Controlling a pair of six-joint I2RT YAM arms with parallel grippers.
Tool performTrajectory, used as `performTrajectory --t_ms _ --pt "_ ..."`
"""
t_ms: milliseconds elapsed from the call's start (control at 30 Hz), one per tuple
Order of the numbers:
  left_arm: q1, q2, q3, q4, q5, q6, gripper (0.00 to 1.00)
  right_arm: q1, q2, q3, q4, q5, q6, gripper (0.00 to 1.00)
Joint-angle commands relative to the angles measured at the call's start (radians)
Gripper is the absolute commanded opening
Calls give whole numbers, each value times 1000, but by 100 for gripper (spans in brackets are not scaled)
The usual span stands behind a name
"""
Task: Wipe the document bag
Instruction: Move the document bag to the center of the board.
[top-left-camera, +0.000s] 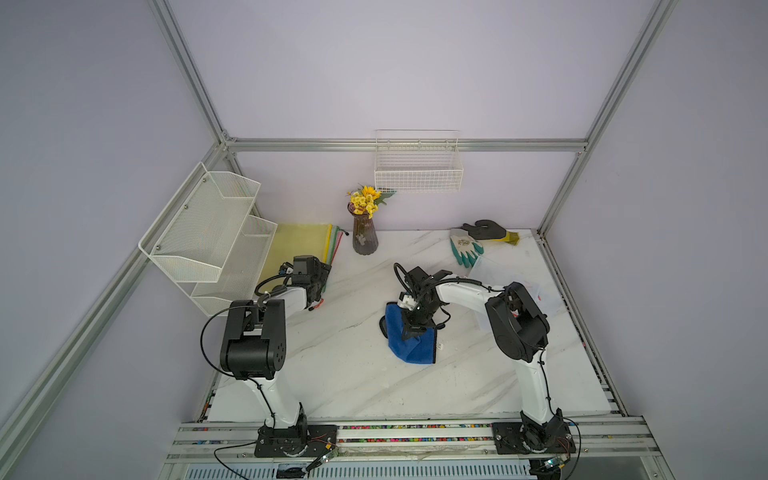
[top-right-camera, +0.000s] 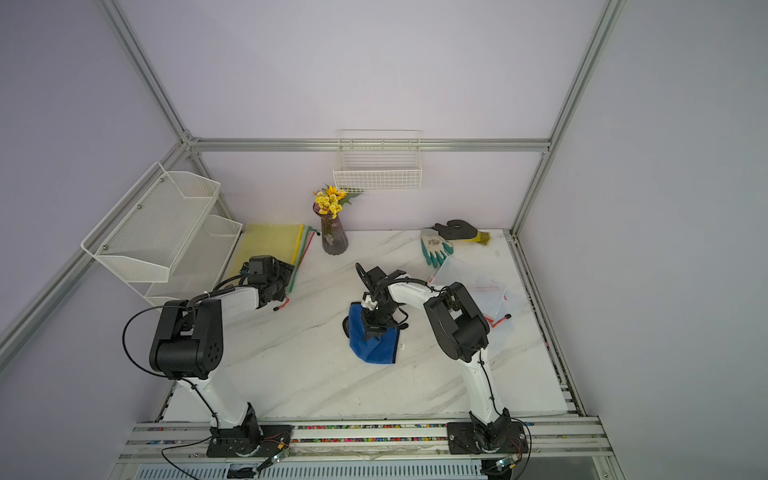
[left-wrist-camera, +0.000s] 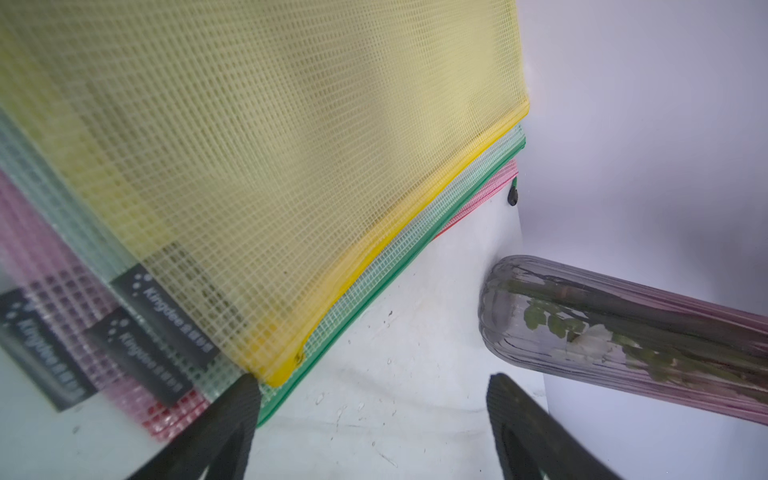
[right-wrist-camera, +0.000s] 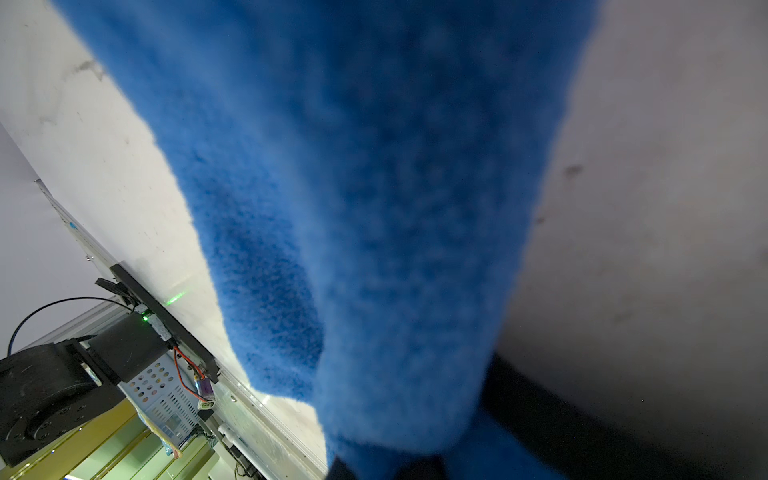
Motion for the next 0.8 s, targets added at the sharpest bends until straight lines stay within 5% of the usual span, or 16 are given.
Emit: performTrajectory --t_ms 0,433,467,533,600,667,733,767 --pt "20 35 30 35 -18 30 86 2 112 -61 49 191 -11 0" --pt "34 45 -2 32 -36 61 84 1 124 -45 38 188 -10 0" --pt "36 53 -3 43 -35 60 80 1 124 -43 38 189 -11 0" --pt "37 66 -12 90 -37 60 49 1 124 -41 38 188 -11 0" --pt "38 79 -7 112 -42 55 37 2 124 -40 37 188 -11 0" --pt "38 92 8 117 -51 61 44 2 123 -44 39 183 -9 0" --pt "40 97 20 114 -66 68 77 2 120 -50 42 183 -6 0" --pt "41 98 25 117 -73 72 80 1 119 -54 43 183 -6 0"
